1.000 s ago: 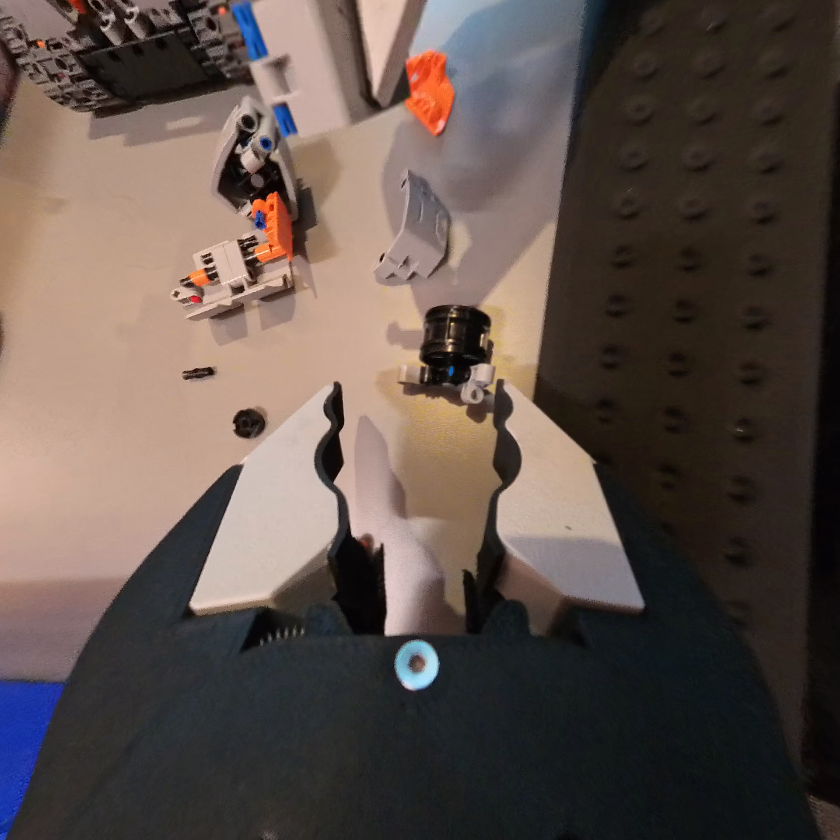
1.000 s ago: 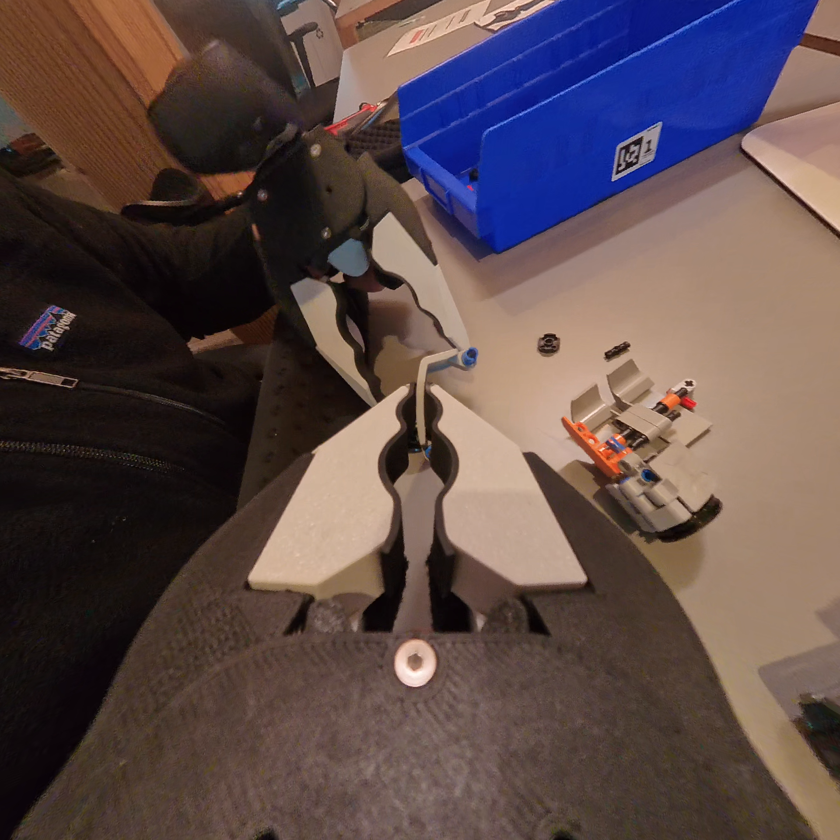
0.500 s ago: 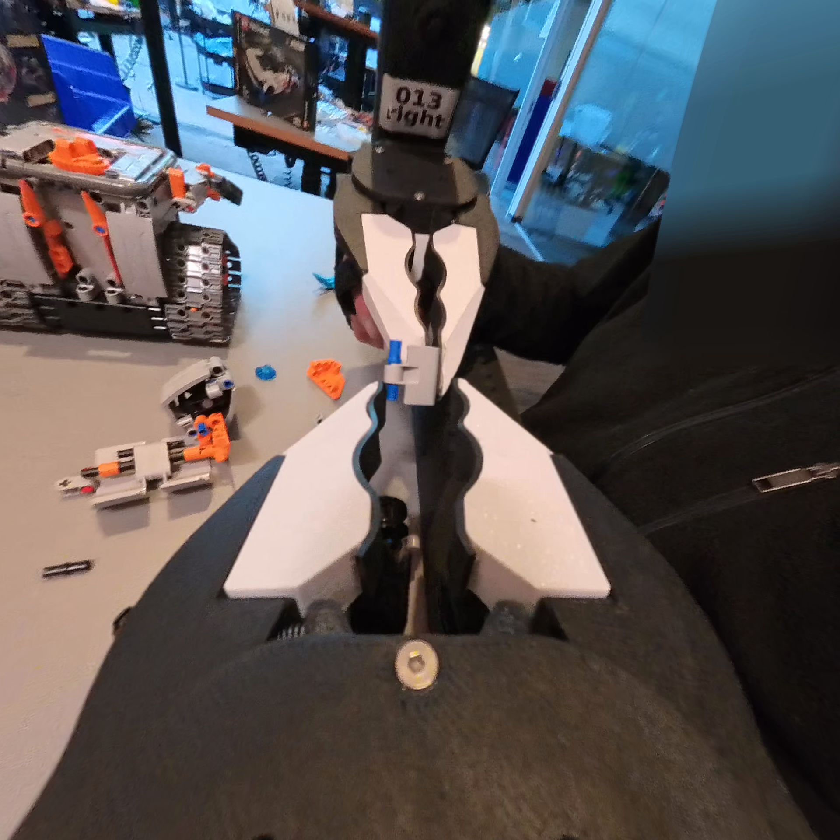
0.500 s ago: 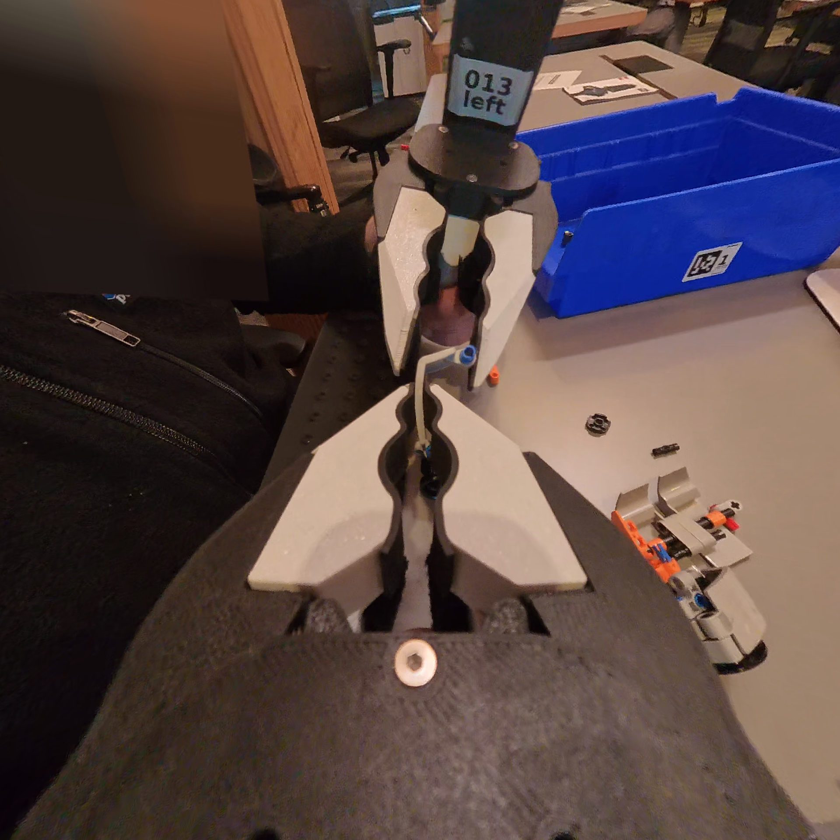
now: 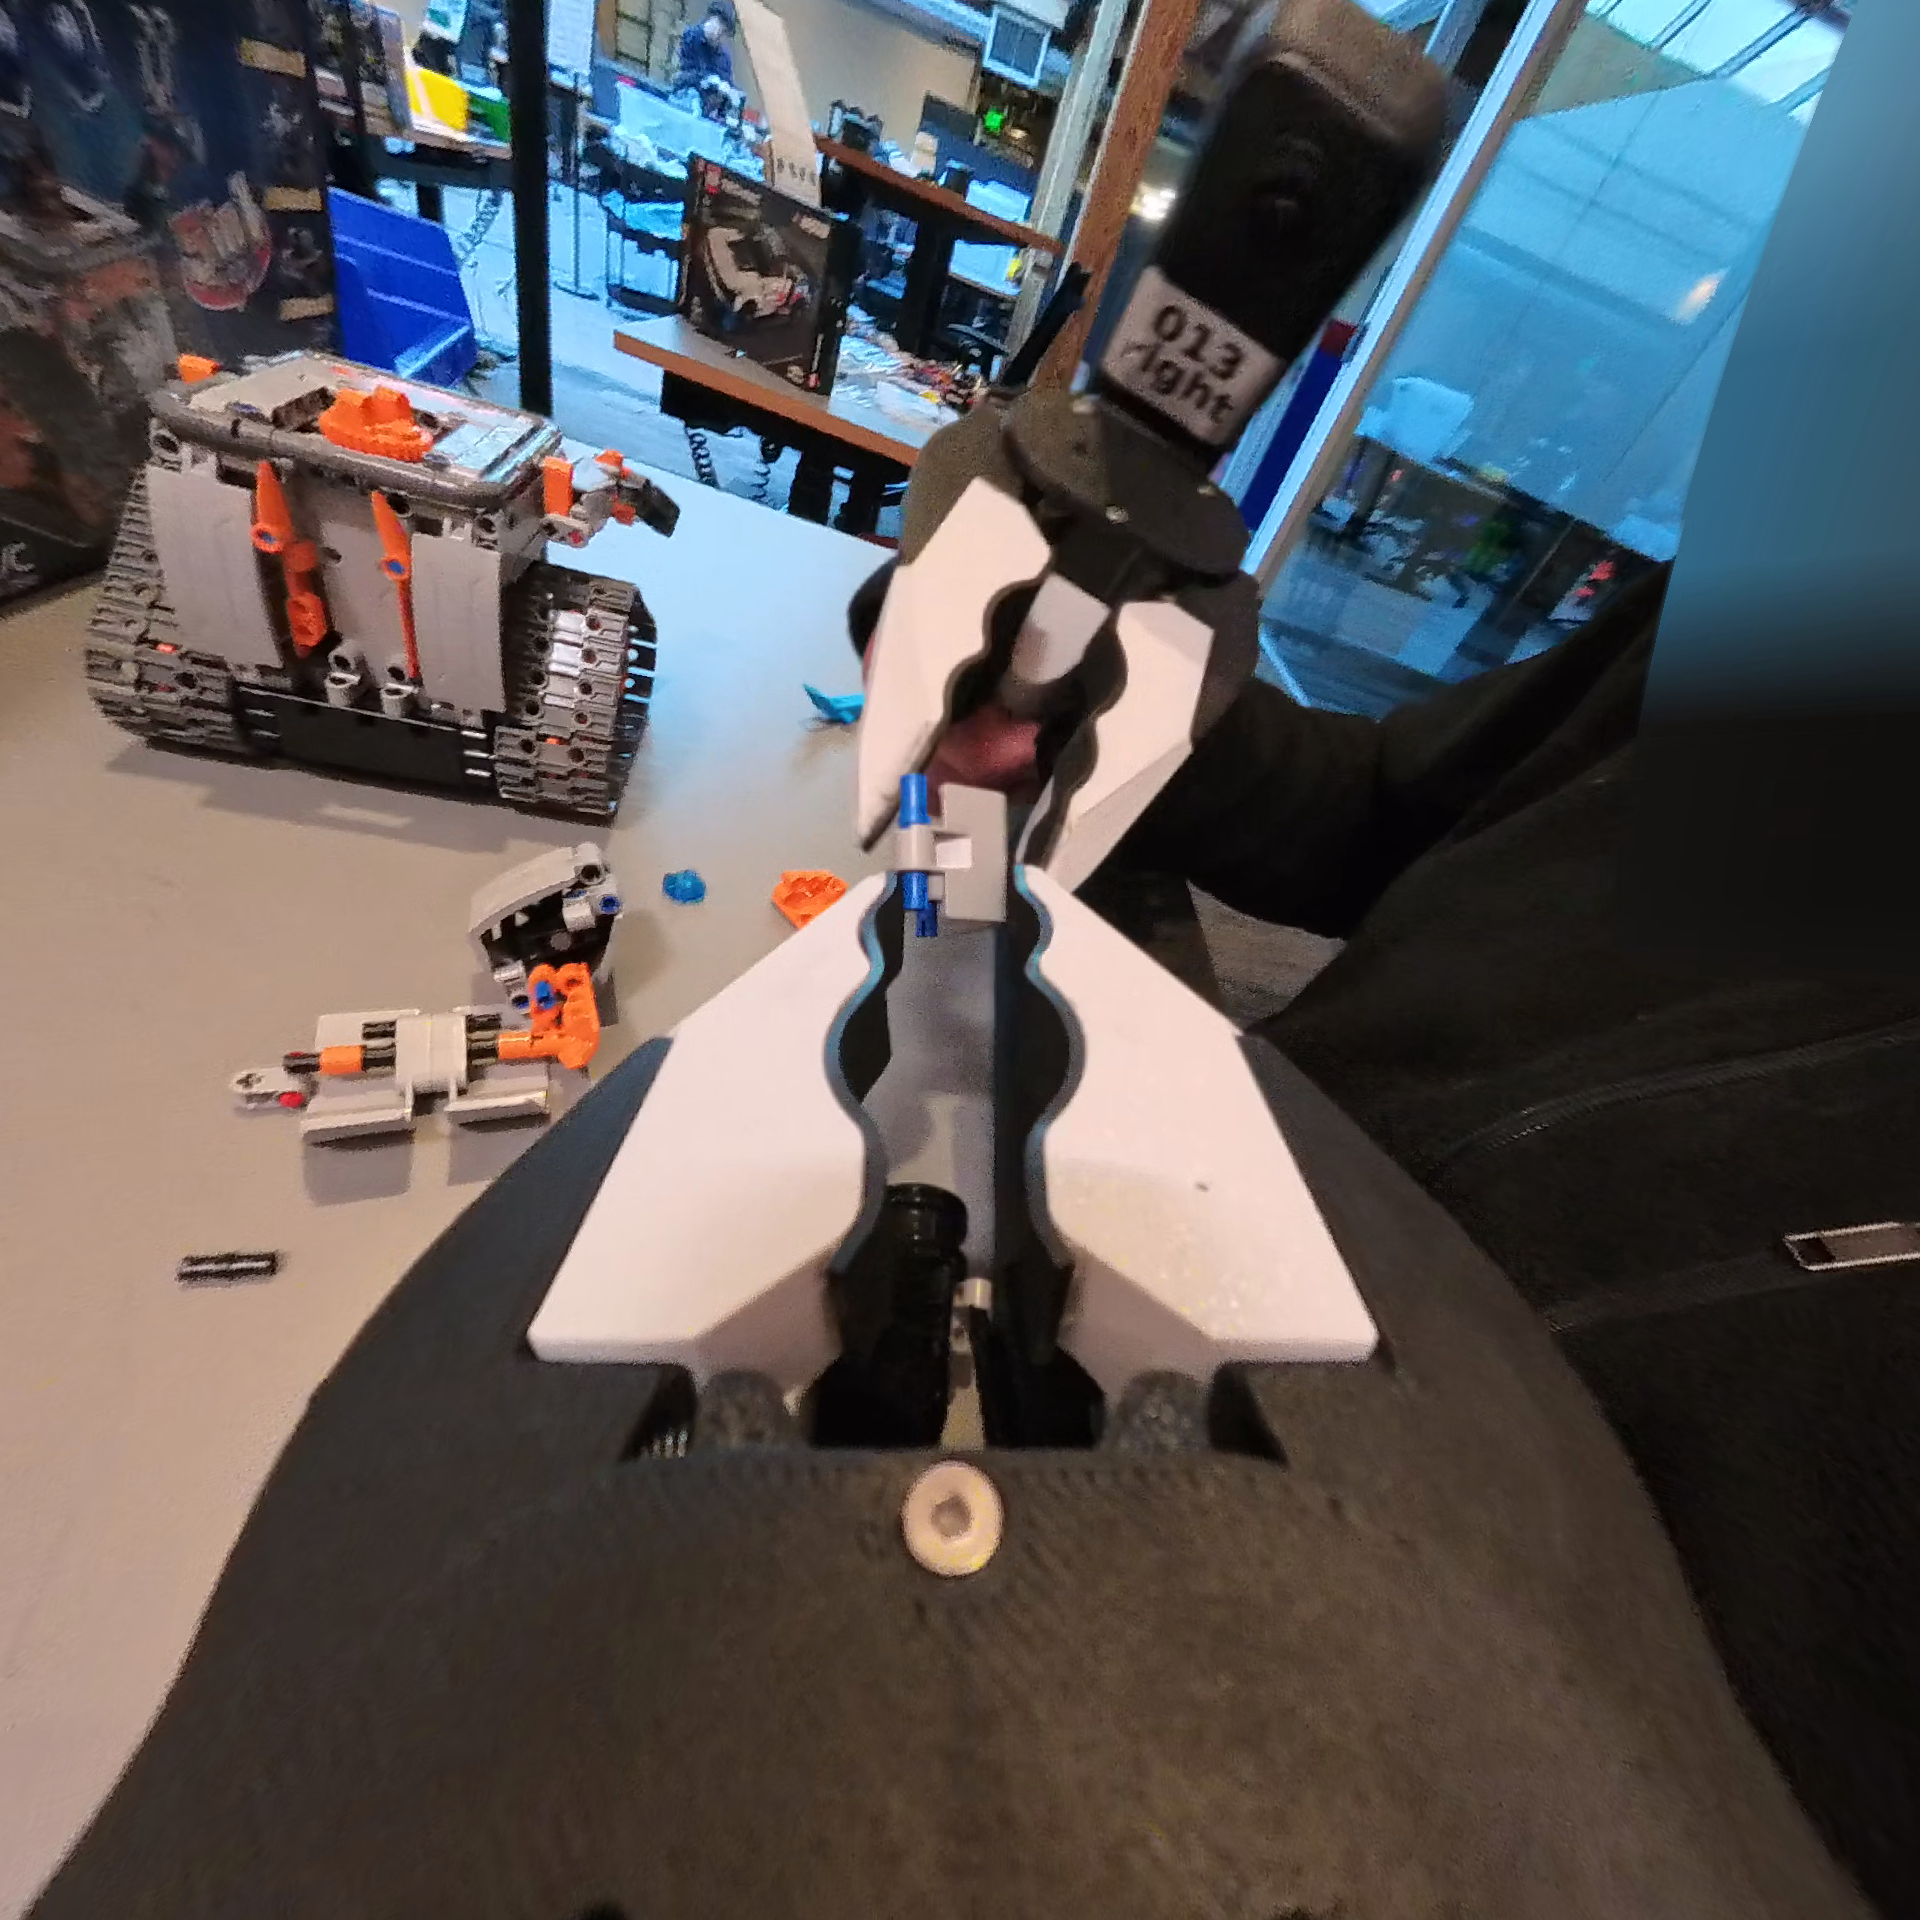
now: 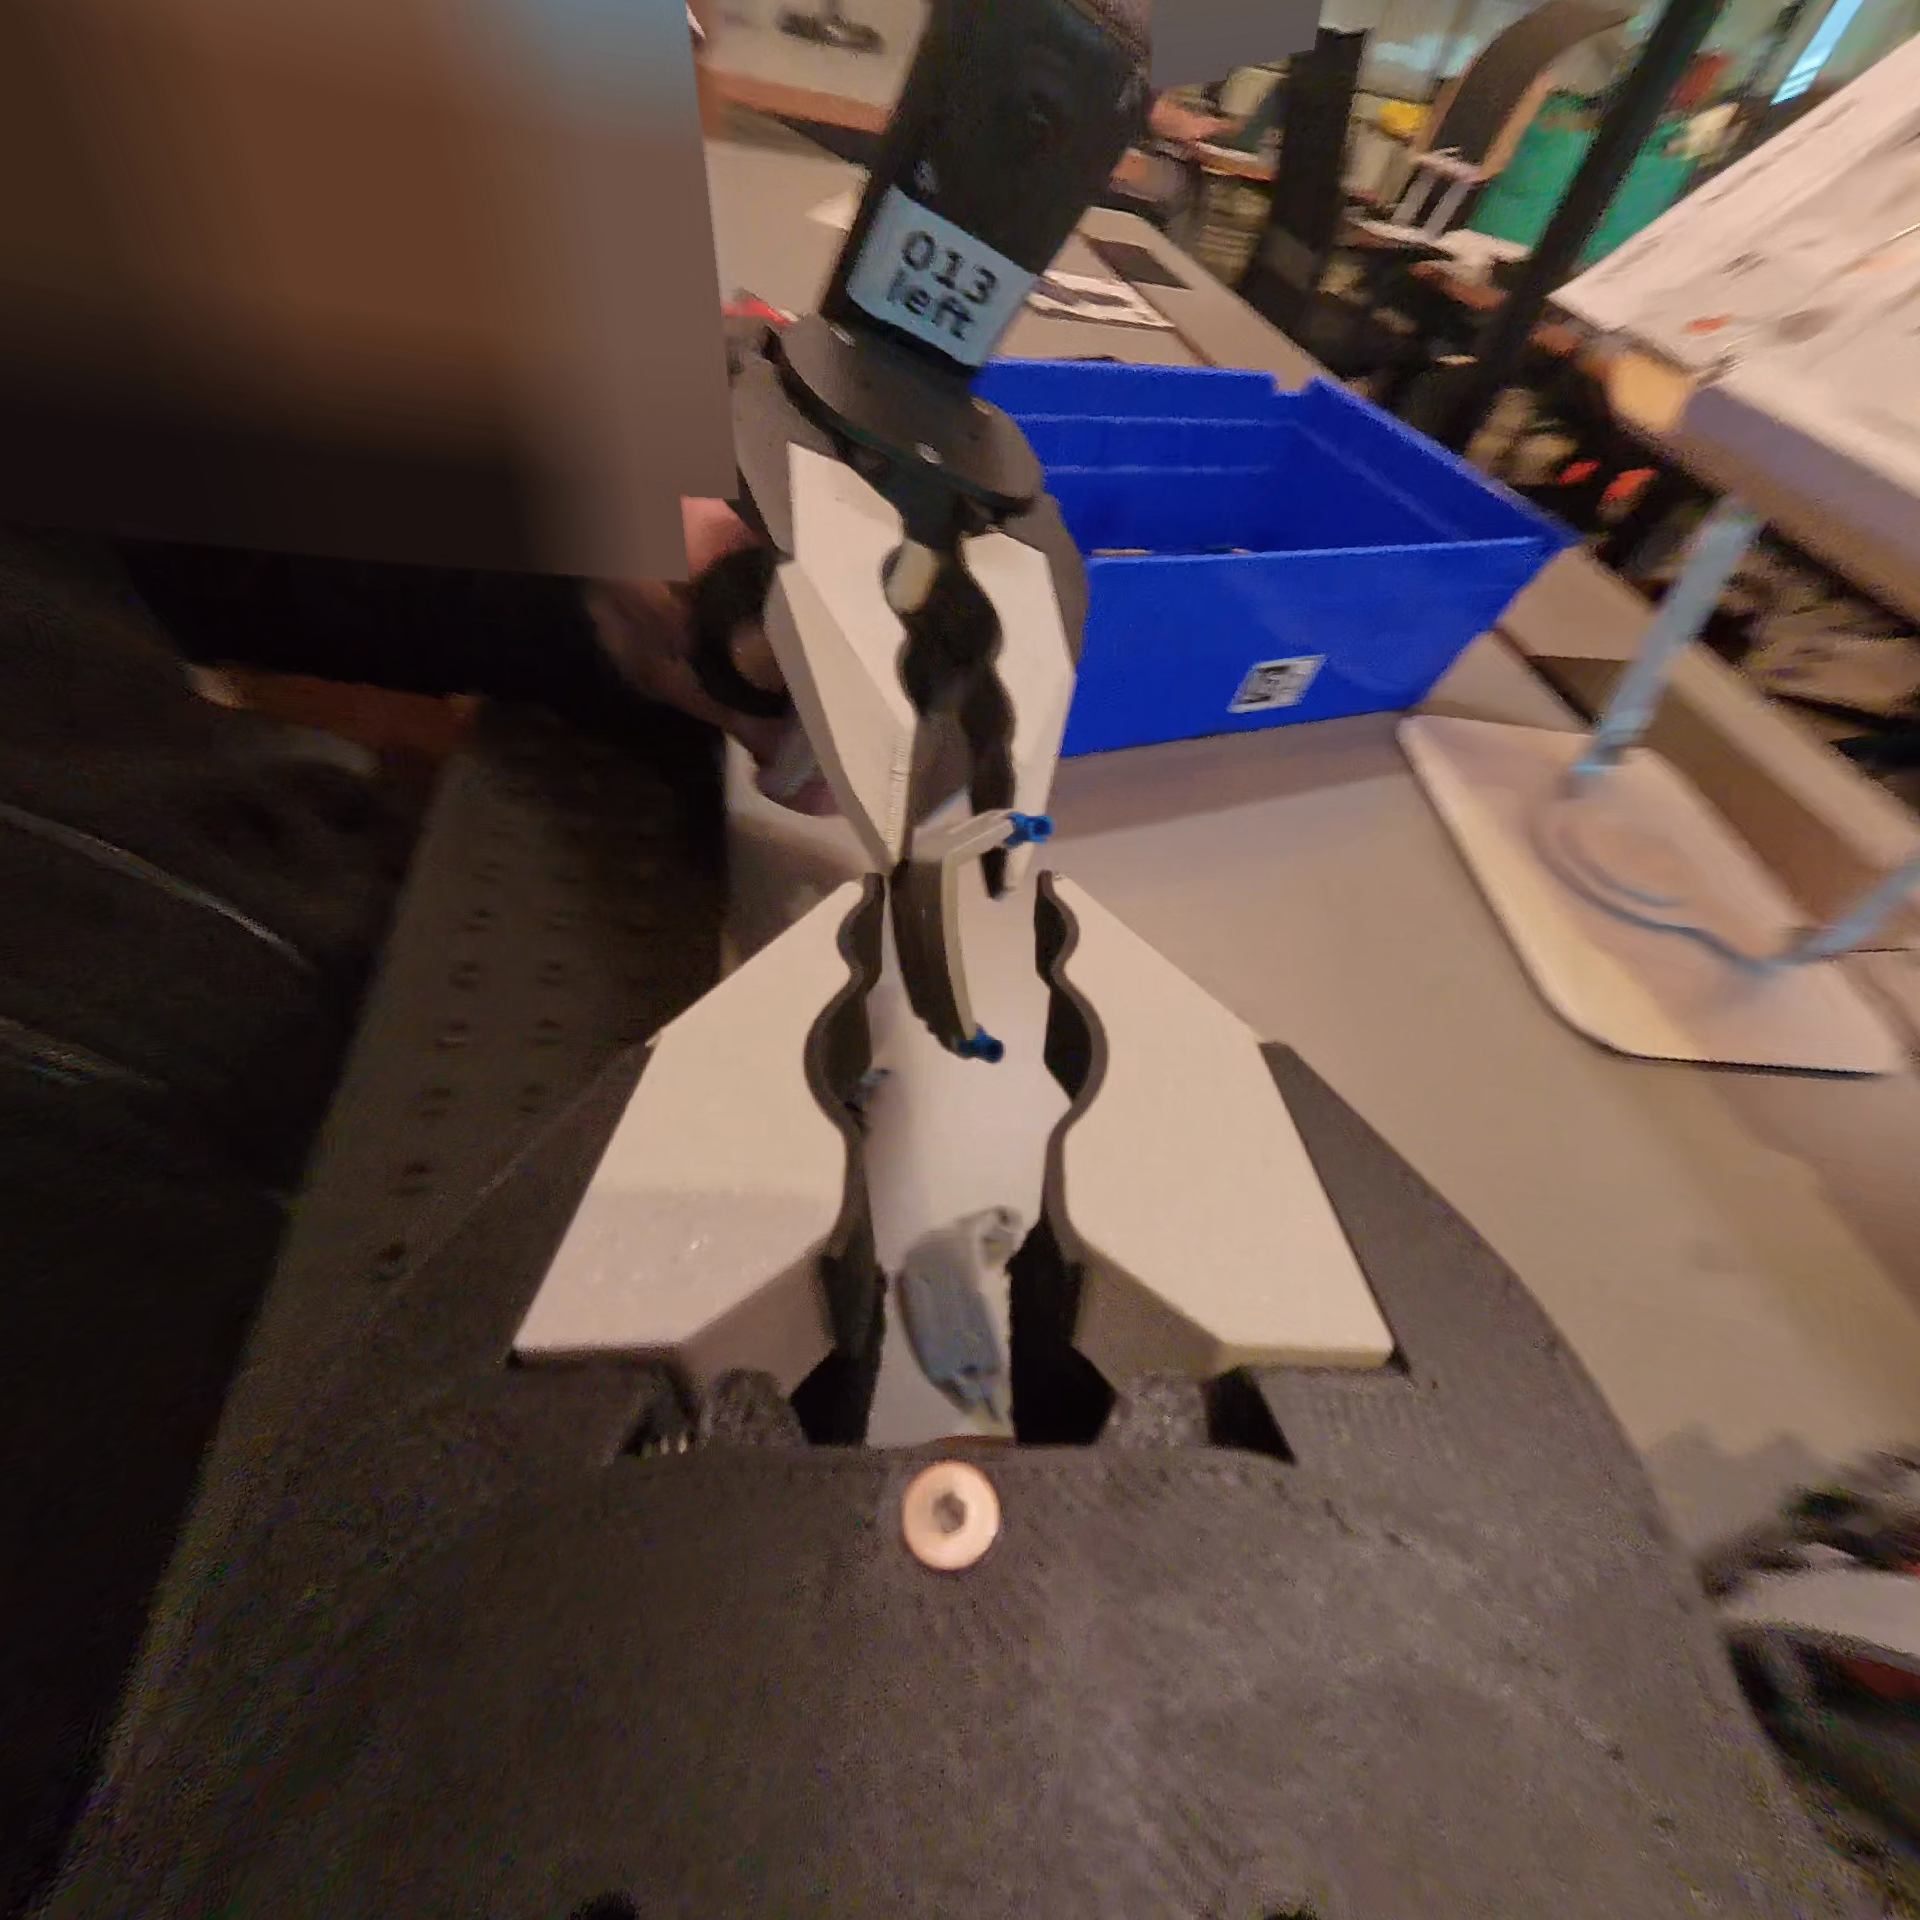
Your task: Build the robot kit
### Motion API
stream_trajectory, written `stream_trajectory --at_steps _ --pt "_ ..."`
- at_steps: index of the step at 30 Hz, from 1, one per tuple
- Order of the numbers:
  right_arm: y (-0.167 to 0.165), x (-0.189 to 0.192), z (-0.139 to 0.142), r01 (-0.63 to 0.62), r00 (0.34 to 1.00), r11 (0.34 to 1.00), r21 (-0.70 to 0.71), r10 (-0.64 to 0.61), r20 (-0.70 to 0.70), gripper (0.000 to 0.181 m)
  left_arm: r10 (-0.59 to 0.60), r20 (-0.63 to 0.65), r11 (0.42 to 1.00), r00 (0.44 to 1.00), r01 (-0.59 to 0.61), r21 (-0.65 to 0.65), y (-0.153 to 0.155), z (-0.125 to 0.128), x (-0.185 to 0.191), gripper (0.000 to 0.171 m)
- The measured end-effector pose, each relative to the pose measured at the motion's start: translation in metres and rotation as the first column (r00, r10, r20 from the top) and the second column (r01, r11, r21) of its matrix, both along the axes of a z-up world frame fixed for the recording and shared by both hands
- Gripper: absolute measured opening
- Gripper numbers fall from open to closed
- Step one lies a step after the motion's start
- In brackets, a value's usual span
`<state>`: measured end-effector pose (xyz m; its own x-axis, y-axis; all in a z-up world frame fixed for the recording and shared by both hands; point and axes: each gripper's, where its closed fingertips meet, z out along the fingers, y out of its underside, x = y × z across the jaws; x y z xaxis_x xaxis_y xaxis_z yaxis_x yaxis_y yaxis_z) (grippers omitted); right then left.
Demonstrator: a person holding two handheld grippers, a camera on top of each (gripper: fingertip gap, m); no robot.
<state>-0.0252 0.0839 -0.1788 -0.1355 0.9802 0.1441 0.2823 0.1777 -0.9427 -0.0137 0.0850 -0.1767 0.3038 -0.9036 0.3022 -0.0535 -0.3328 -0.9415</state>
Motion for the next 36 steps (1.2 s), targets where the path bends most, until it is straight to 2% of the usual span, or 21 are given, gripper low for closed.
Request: stream_trajectory --at_steps 2,5,9,11,15,17,19,23,34,36 --pt "0.006 0.0 -0.001 0.056 0.998 0.991 0.117 -0.058 0.015 0.028 0.027 -0.017 1.0 0.999 -0.027 -0.007 0.003 -0.001 -0.001 0.017" --pt "0.008 -0.001 -0.003 0.094 0.994 0.978 0.187 -0.104 0.043 0.025 0.051 -0.046 0.999 0.998 -0.051 -0.011 0.007 -0.002 -0.003 0.017" --pt "0.007 0.0 -0.003 0.073 0.995 0.994 0.081 -0.077 0.055 0.023 0.087 -0.154 0.995 0.984 -0.078 0.066 0.009 -0.007 -0.006 0.016" --pt "0.015 0.005 0.004 0.107 0.994 0.99 0.093 -0.109 0.024 0.028 0.103 -0.18 0.992 0.978 -0.089 0.085 0.009 -0.004 -0.008 0.016" --pt "0.018 0.001 0.008 0.179 0.982 0.926 0.332 -0.191 0.004 0.049 0.107 -0.134 0.994 0.985 -0.104 0.031 0.012 0.001 -0.005 0.016" --pt "0.02 -0.005 0.002 0.196 0.972 0.874 0.444 -0.234 0.031 0.046 0.086 -0.106 0.996 0.991 -0.087 -0.006 0.011 0.0 0.0 0.016" --pt "0.022 -0.009 -0.003 0.204 0.965 0.844 0.495 -0.26 0.046 0.037 0.089 -0.087 0.995 0.992 -0.092 -0.029 0.013 0.0 0.003 0.017" --pt "0.025 -0.008 0.002 0.241 0.958 0.826 0.51 -0.287 0.012 0.034 0.102 -0.058 0.994 0.993 -0.105 -0.033 0.014 0.004 0.004 0.016" --pt "0.029 -0.006 -0.001 0.242 0.942 0.75 0.615 -0.333 0.036 0.029 0.121 -0.105 0.993 0.987 -0.121 0.004 0.017 0.002 0.005 0.014" --pt "0.03 -0.006 0.001 0.25 0.941 0.755 0.606 -0.336 0.03 0.031 0.122 -0.092 0.992 0.988 -0.123 -0.006 0.018 0.003 0.005 0.014"
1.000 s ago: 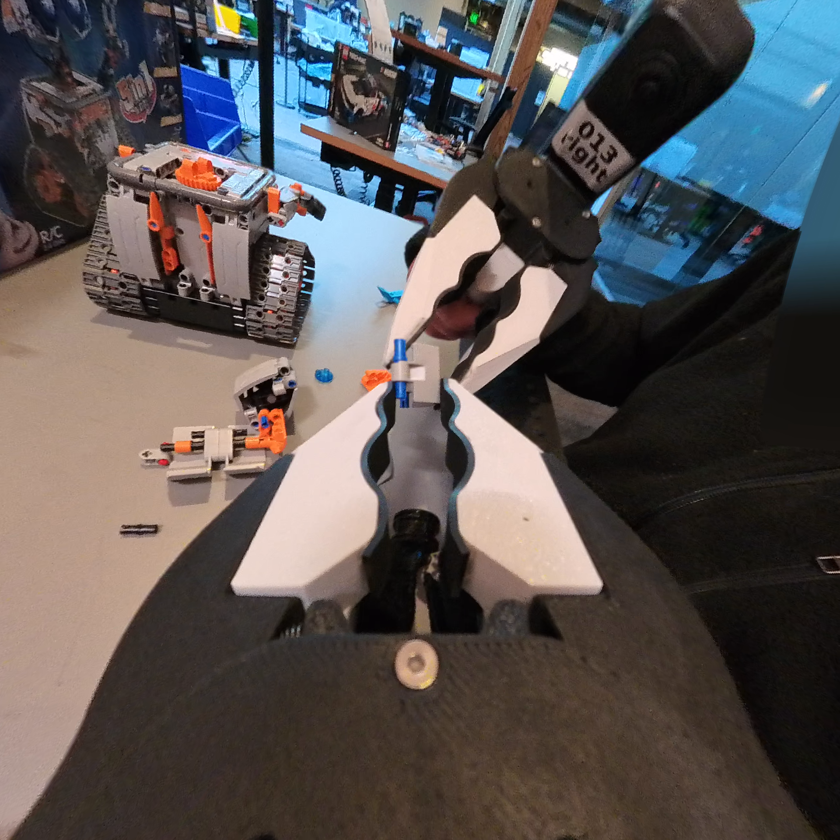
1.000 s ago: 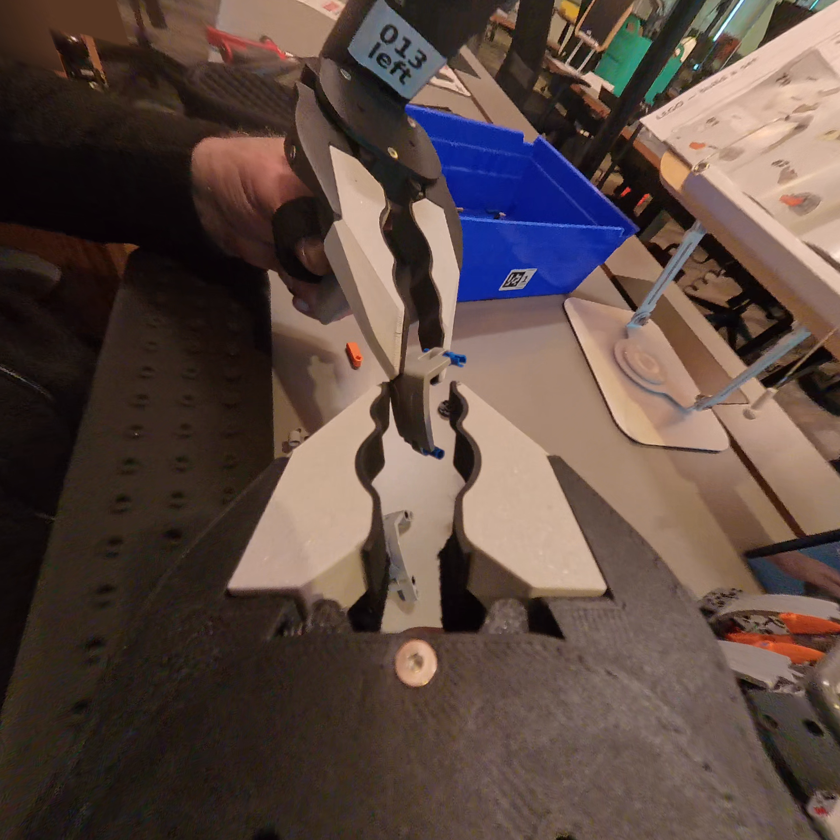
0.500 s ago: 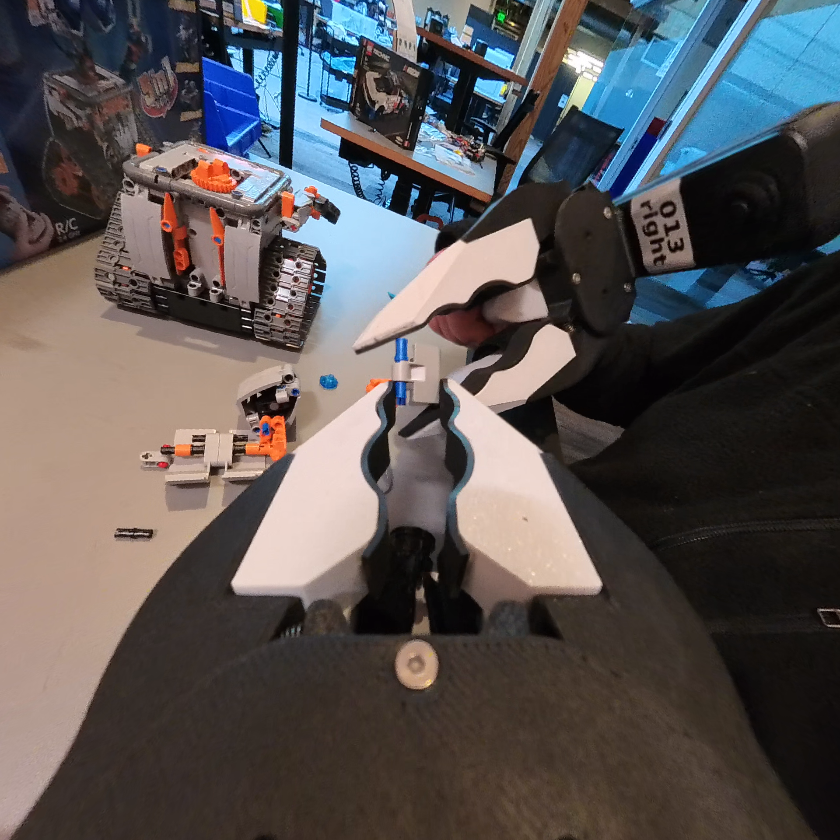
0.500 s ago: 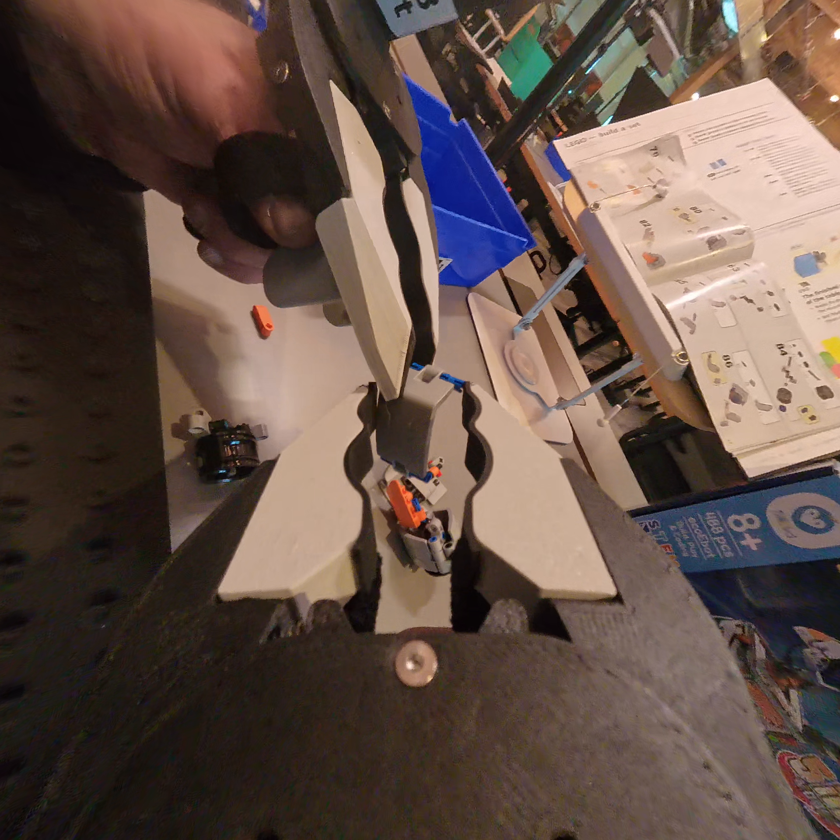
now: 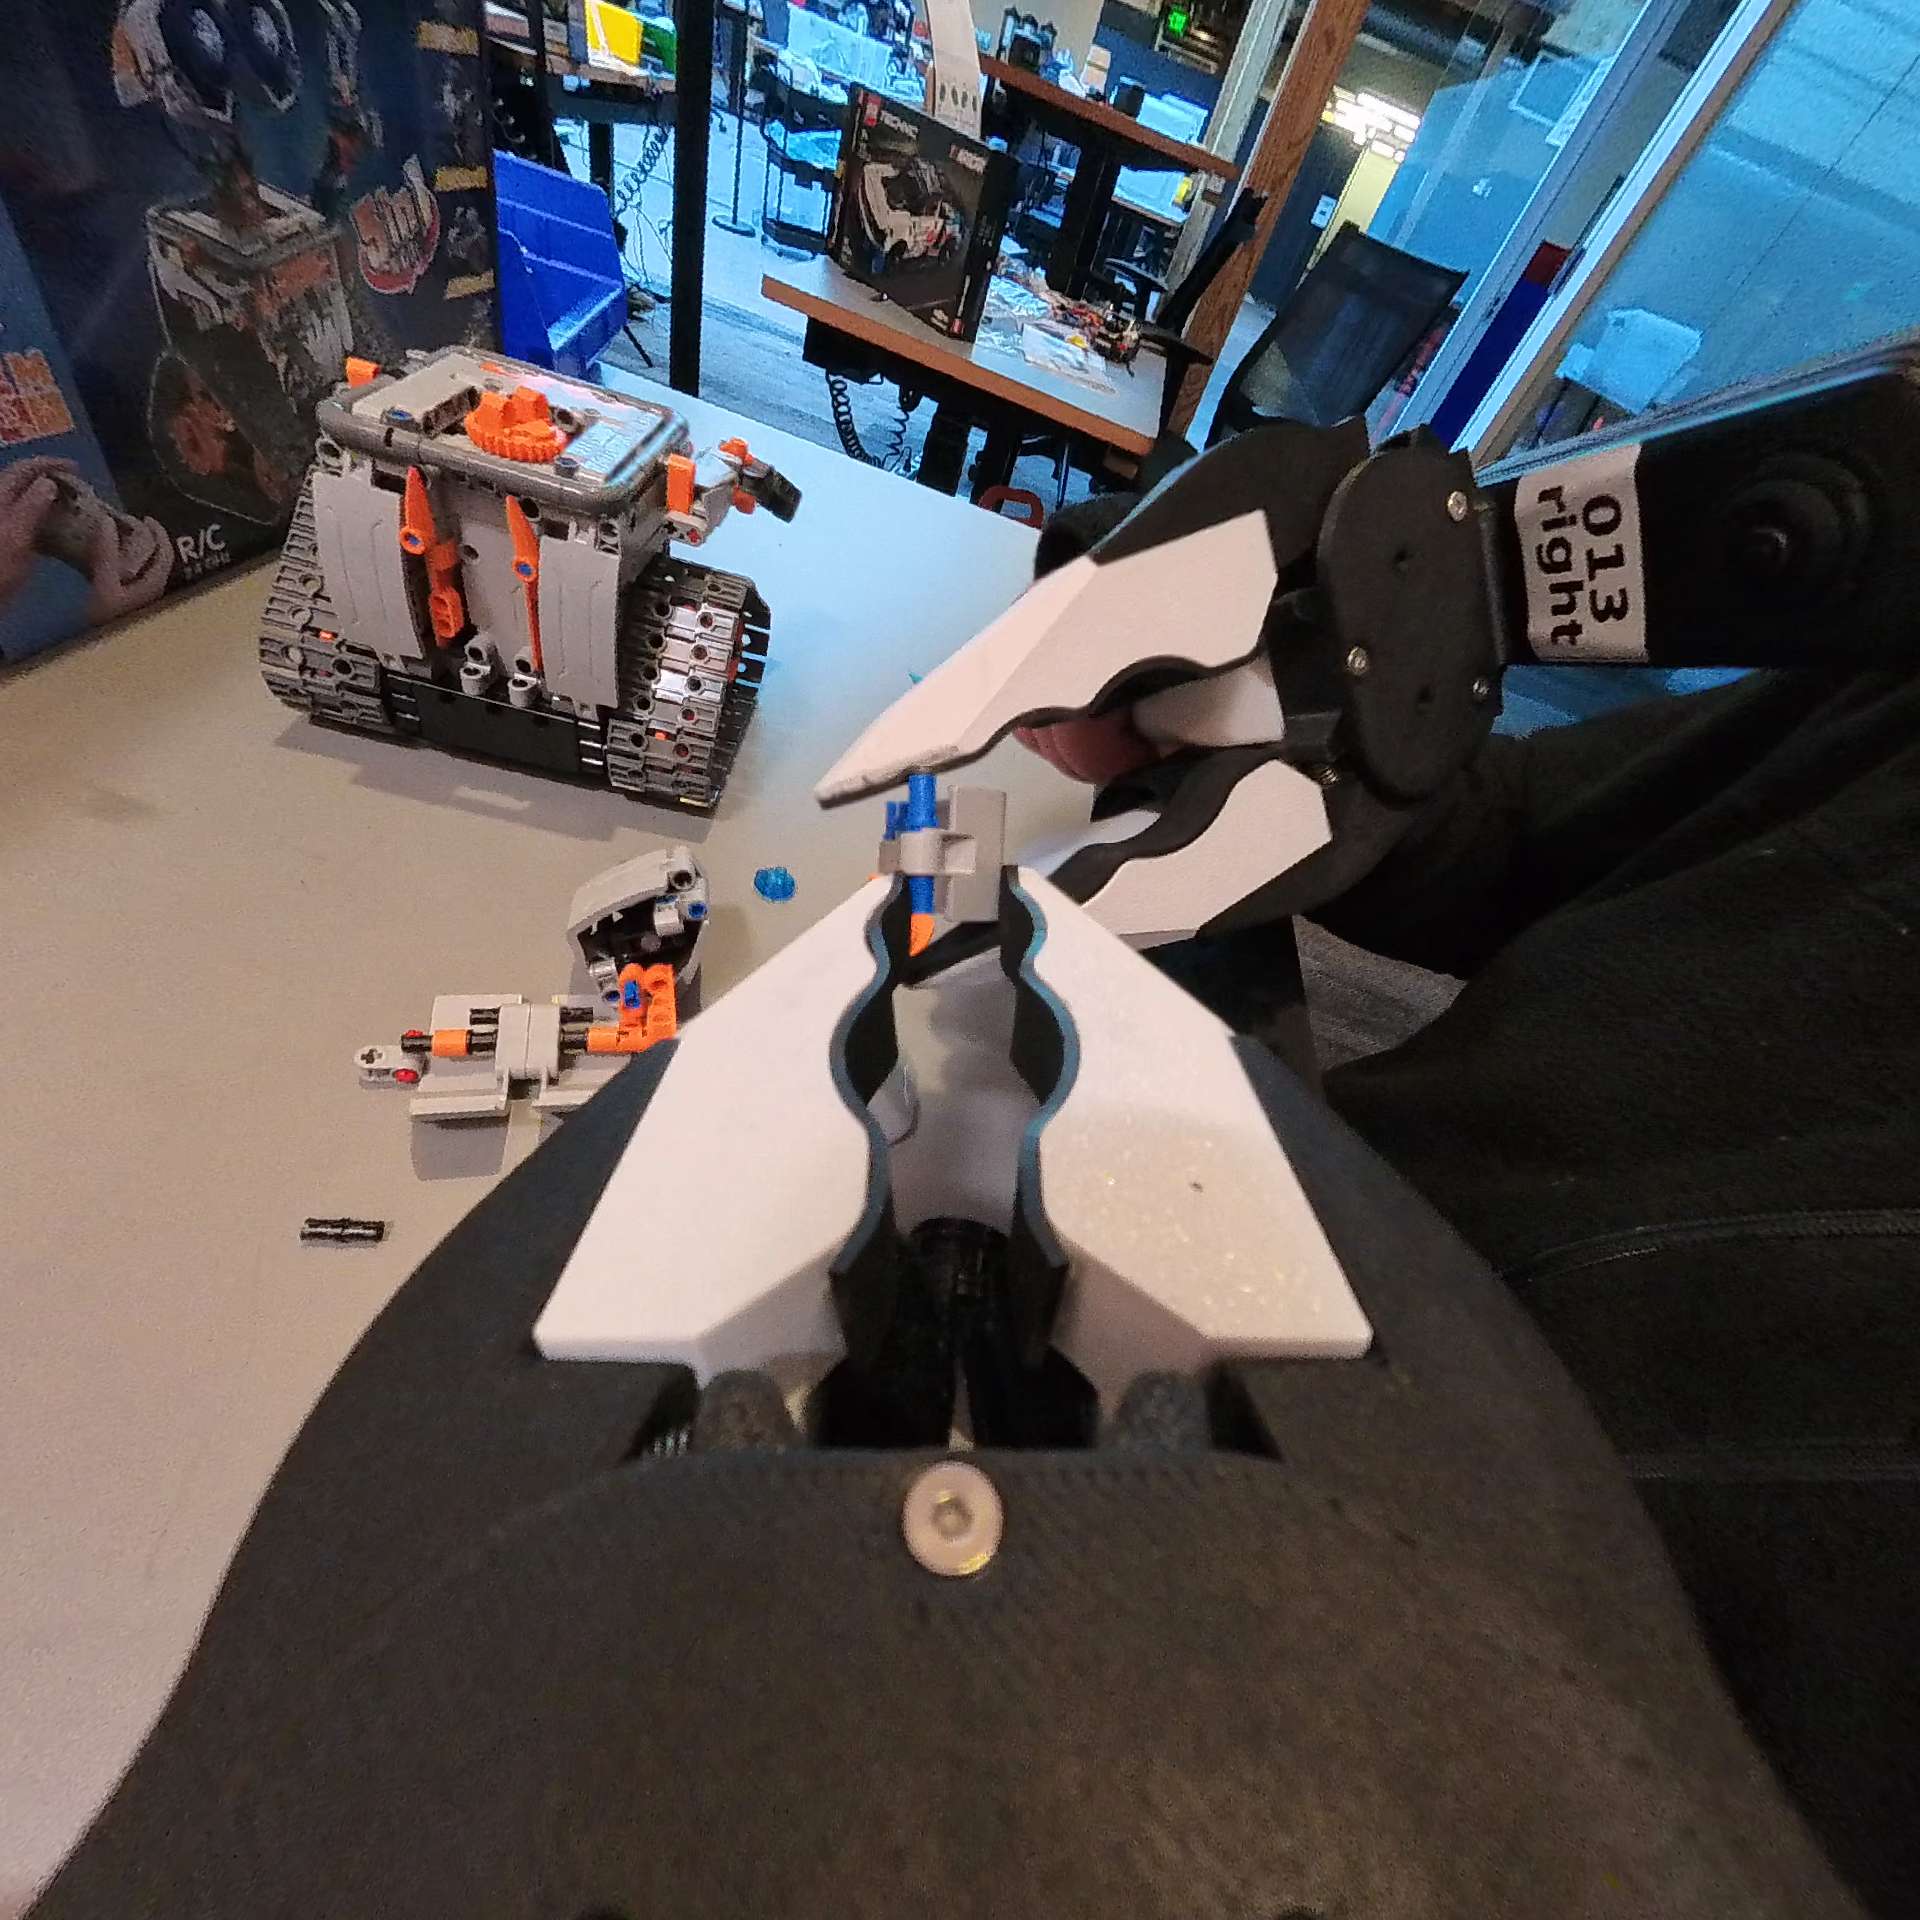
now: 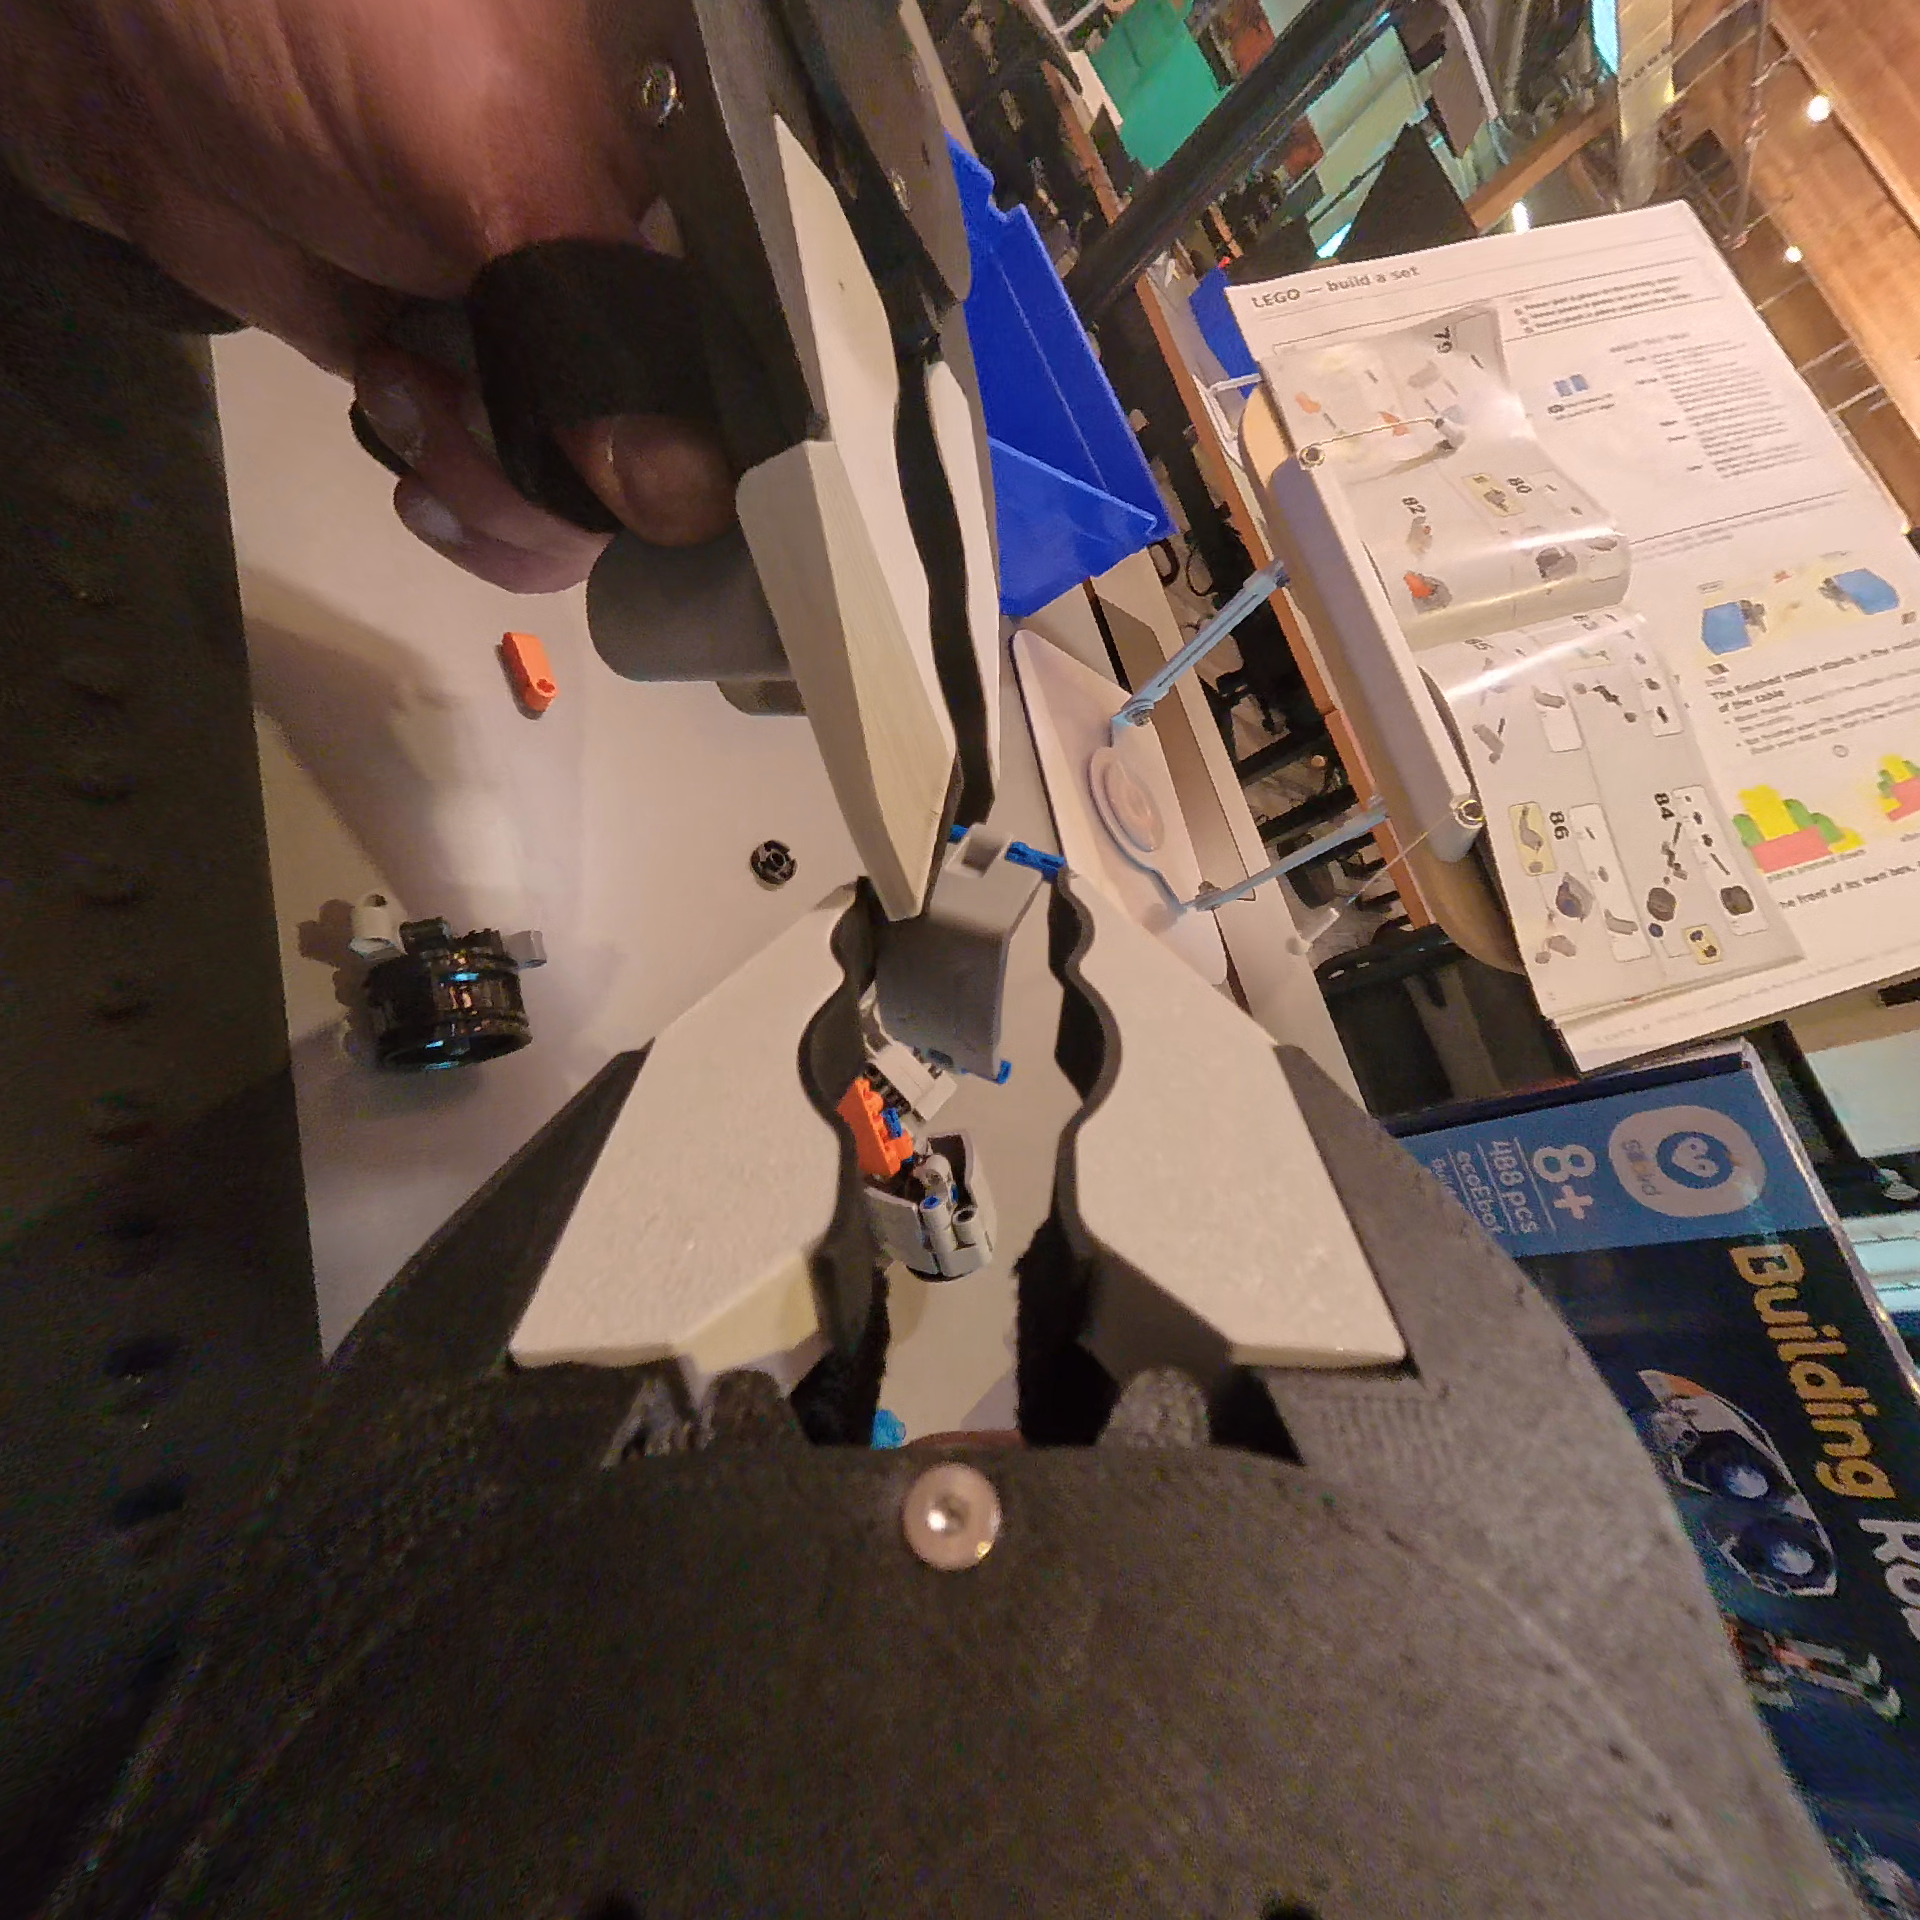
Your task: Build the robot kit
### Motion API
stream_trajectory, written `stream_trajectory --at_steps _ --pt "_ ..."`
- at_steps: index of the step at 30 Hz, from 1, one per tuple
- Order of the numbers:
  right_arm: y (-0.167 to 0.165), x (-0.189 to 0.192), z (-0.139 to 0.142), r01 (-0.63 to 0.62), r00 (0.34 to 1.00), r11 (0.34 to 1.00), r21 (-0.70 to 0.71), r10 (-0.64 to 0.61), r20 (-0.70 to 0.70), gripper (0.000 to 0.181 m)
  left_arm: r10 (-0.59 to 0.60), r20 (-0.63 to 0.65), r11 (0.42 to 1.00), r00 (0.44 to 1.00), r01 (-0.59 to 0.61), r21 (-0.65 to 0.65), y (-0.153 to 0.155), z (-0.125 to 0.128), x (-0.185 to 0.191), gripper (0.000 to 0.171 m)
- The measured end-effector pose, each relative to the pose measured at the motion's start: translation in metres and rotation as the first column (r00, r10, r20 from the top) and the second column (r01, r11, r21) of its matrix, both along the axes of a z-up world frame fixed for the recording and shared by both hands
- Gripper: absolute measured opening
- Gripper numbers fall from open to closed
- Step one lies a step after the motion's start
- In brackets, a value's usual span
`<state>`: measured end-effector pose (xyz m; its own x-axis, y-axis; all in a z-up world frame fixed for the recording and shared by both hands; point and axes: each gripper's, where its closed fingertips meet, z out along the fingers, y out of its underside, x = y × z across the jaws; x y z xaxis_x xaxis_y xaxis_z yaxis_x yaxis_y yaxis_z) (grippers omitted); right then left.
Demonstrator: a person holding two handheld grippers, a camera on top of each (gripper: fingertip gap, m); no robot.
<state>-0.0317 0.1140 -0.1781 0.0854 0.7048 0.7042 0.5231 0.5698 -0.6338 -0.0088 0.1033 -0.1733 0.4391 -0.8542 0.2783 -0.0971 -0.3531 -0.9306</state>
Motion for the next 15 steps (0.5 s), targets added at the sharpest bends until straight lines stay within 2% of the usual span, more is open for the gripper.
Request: stream_trajectory --at_steps 2,3,6,15 --pt "0.0024 -0.0001 0.0028 0.018 1.0 1.0 0.02 -0.018 -0.014 0.033 -0.002 0.009 1.0 1.0 0.002 -0.002 0.0012 0.0019 0.0007 0.013" --pt "0.0018 -0.0007 0.0047 0.018 1.0 0.999 0.043 -0.017 -0.022 0.034 -0.018 0.011 1.0 1.0 0.018 -0.001 -0.0007 0.0021 0.0026 0.001" --pt "0.0019 -0.0006 0.0046 0.022 1.0 0.997 0.068 -0.02 -0.018 0.031 -0.021 0.021 1.0 1.0 0.022 -0.012 -0.0003 0.001 0.0058 0.001" --pt "0.0028 0.0008 0.0029 0.003 0.999 1.0 -0.022 -0.004 -0.042 0.028 -0.023 0.029 1.0 0.999 0.023 0.018 0.0019 0.0011 0.0076 0.002"
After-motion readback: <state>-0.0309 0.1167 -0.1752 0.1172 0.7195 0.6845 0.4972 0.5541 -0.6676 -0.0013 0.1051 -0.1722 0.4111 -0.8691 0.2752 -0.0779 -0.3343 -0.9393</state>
